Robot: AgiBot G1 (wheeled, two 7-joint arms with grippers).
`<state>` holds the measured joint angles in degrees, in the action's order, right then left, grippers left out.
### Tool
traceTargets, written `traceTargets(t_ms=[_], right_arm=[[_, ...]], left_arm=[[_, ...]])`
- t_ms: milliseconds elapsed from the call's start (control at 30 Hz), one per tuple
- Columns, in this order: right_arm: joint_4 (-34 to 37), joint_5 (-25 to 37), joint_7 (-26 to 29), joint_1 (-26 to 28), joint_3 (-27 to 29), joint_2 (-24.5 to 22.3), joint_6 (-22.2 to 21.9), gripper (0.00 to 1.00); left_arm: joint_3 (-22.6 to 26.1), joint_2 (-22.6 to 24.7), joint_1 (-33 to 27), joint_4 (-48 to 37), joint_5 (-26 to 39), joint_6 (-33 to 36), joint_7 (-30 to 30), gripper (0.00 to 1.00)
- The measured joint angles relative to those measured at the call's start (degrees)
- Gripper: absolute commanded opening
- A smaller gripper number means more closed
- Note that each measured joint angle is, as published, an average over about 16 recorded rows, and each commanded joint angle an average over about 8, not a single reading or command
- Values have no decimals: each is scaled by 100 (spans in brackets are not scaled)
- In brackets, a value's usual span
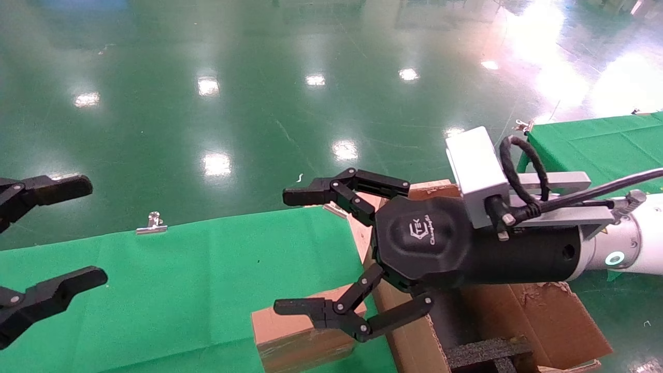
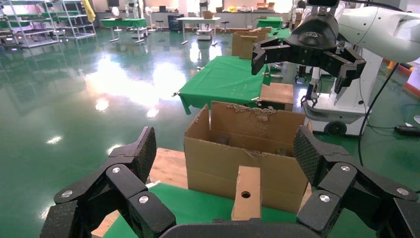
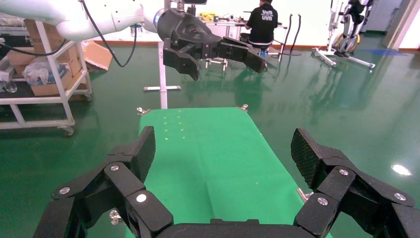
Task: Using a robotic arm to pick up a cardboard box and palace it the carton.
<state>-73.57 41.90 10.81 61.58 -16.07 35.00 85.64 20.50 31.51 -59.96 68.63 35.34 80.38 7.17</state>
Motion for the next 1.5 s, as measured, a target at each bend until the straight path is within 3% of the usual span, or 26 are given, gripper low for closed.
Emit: traceTargets(t_ms=[400,433,667,700,1067,1500], right_arm=[[0,0,0,0,0,0,0,100],[0,0,0,0,0,0,0,100],[0,0,0,0,-1,0,2,100],[0,1,1,0,-2,0,3,100],[-25,615,112,317,-308,28,144,100],[129,2788,388,1451,-1503,628,372,100]], left_arm=[[0,0,0,0,0,0,0,100],[0,0,0,0,0,0,0,96],[0,0,0,0,0,0,0,10],[0,0,0,0,0,0,0,1],[0,0,0,0,0,0,0,0],[0,0,0,0,0,0,0,0]])
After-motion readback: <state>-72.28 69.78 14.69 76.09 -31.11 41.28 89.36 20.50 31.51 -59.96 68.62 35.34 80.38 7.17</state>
